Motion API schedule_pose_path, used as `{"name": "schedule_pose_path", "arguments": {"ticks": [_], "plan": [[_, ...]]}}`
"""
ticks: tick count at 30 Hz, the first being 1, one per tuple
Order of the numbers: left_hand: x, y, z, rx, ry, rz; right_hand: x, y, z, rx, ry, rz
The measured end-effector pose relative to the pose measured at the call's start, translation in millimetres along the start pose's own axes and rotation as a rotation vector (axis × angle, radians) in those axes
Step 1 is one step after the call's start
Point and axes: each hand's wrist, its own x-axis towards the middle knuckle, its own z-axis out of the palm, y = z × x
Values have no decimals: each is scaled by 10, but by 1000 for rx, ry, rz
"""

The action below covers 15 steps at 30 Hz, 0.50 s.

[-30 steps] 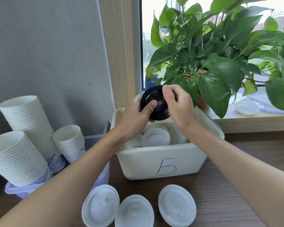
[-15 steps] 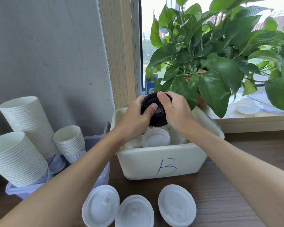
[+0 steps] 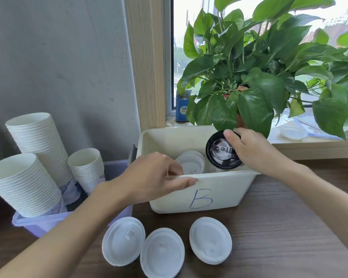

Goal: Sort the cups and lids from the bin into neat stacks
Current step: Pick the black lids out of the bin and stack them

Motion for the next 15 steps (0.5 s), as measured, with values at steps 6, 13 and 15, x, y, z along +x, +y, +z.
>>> {"name": "schedule_pose_path", "arguments": {"ticks": [6, 13, 15], "plan": [[-100, 88, 35, -49, -9, 97, -274, -35, -120, 46, -12, -3], [-148, 209, -17, -128, -123, 110, -416, 14, -293, 45, 85, -61], [-36, 212, -50, -156, -49, 92, -383, 34, -320, 17, 67, -71]]}}
